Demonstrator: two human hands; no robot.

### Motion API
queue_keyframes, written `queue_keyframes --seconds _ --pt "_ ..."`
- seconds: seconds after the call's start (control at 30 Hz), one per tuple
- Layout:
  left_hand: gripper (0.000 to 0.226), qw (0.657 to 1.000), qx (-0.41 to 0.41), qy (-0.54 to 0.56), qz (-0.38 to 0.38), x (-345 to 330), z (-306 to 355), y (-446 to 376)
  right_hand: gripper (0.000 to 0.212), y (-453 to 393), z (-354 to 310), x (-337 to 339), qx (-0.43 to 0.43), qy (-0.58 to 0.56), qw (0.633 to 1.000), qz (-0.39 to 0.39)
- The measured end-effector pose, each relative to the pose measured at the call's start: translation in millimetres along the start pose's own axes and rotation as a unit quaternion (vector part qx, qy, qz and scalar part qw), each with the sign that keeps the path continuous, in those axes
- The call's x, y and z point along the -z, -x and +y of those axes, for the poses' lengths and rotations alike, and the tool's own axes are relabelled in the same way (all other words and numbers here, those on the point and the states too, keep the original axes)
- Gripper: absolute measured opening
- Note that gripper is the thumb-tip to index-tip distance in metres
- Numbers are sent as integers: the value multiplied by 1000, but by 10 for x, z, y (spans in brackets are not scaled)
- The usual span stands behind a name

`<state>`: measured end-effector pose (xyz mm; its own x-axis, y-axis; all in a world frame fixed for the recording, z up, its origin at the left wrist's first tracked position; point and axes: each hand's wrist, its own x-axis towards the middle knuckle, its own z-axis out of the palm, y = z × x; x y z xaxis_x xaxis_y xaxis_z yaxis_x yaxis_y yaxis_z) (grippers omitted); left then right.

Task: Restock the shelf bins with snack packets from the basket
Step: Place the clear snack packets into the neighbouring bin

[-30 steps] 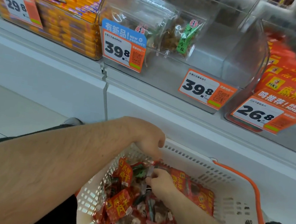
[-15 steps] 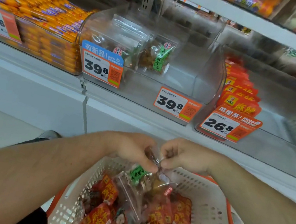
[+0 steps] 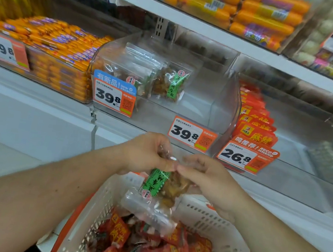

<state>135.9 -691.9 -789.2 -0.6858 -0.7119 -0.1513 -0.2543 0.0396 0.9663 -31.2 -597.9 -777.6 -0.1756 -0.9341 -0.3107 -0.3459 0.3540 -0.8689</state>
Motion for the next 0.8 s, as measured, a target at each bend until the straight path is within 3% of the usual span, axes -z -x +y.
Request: queue_keyframes --seconds 0.1,0.17,0.23,0.3,0.37,0.4,0.53,0.63,0.8 --pt "34 985 -26 130 110 86 148 31 48 107 18 -51 -30 -166 985 43" --pt "39 953 -35 255 158 112 169 34 57 153 46 -96 -61 -251 965 48" --pt "38 908 -41 376 177 96 160 47 54 182 66 -144 -83 -347 934 24" --pt "21 859 -53 481 170 57 134 29 48 204 49 -191 -92 -439 894 8" --pt "38 817 -51 551 159 -14 136 37 49 220 -2 -264 -83 -460 884 7" --pt "34 815 -48 557 156 -48 149 42 48 218 -42 -310 -75 -451 889 10" --pt "12 850 -28 517 102 -73 202 68 26 105 -193 -361 -34 -421 901 101" --pt "22 901 -43 419 103 179 215 52 3 70 -363 -159 28 -301 940 162" --pt "23 977 -30 209 41 501 229 156 16 51 -683 159 100 -84 982 135"
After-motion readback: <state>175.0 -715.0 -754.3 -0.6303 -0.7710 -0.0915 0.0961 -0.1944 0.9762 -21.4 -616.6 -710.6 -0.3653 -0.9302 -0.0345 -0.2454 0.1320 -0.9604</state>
